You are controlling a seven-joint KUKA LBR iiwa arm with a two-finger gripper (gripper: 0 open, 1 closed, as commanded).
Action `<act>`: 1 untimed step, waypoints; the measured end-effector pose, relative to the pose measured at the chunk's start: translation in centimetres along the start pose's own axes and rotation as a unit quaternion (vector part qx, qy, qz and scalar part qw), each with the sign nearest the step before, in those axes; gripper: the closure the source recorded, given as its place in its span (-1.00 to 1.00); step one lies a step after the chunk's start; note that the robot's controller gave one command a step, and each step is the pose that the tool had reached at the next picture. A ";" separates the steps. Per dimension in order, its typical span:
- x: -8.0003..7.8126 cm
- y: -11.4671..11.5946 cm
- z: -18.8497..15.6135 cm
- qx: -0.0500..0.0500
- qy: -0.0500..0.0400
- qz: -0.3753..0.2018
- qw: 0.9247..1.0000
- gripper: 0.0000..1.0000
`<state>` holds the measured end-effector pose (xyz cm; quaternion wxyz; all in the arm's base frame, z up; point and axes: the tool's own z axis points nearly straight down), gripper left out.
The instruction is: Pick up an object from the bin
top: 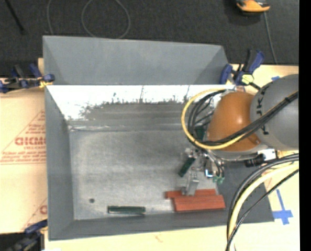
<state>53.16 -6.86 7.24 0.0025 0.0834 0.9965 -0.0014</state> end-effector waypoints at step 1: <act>0.1 0.5 0.1 -0.001 0.001 -0.002 1.000 1.00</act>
Offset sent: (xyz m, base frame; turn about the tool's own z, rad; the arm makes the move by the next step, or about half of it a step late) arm 0.0000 0.0000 0.0000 0.0000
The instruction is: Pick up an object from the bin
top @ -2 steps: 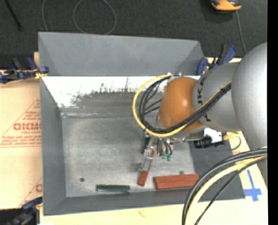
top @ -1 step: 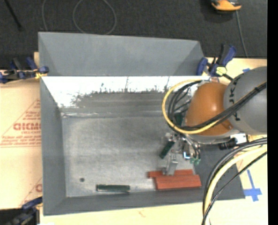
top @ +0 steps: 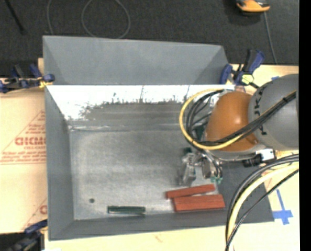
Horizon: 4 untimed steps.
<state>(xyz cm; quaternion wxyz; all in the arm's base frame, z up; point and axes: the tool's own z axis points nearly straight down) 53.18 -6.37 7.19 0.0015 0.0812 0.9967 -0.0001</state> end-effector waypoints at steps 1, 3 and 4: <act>-0.4 0.0 -0.2 -0.001 -0.008 0.001 1.000 -1.00; -1.6 -5.4 0.0 0.000 -0.003 -0.064 0.998 1.00; -1.8 -5.3 -0.1 0.000 -0.007 -0.064 0.998 -1.00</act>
Offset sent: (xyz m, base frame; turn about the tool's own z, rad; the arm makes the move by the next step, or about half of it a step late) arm 0.0000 0.0000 0.0000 0.0000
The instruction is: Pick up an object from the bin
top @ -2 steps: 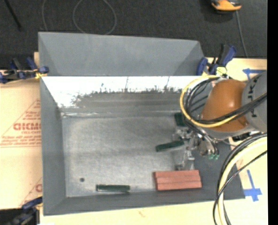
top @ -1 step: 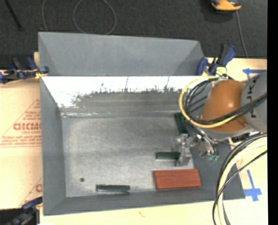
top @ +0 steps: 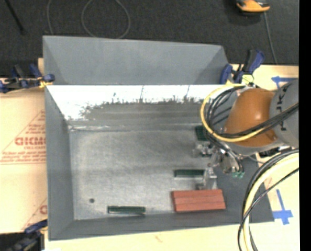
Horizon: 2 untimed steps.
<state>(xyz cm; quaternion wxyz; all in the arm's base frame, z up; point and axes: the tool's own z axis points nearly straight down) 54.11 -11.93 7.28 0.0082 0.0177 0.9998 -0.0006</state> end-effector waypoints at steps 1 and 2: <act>0.2 0.0 0.1 -0.001 0.004 0.000 1.000 1.00; 3.3 -0.5 -15.3 0.001 0.003 0.000 1.000 1.00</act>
Offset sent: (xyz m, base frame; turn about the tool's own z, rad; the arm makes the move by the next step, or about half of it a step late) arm 0.0000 0.0000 0.0000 0.0000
